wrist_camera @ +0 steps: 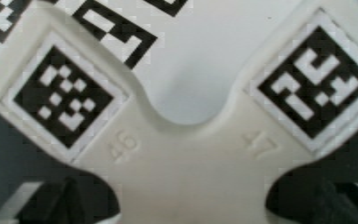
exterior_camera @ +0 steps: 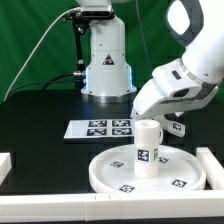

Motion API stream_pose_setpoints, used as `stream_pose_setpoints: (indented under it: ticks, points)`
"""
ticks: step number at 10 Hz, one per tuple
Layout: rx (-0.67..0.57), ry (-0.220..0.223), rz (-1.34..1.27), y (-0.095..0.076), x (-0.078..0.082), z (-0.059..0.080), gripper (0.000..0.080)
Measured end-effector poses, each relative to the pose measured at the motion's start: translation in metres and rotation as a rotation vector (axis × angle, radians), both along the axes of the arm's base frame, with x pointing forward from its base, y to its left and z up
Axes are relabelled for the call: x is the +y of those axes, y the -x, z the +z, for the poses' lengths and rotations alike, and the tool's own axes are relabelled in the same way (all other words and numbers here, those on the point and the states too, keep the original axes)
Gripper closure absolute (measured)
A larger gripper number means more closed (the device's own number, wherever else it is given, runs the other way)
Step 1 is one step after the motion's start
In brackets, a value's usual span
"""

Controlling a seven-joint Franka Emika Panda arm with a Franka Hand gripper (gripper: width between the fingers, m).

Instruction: Assemble round table

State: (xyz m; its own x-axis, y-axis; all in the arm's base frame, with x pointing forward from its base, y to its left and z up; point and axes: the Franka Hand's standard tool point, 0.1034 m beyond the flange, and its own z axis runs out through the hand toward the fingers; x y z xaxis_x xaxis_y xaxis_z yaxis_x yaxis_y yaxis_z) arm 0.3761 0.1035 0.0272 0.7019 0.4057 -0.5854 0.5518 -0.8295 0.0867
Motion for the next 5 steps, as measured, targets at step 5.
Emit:
stream_pose_setpoints:
  ticks: [5]
  points:
    - [-0.003,0.004,-0.006,0.0000,-0.0005,-0.0017,0.0151]
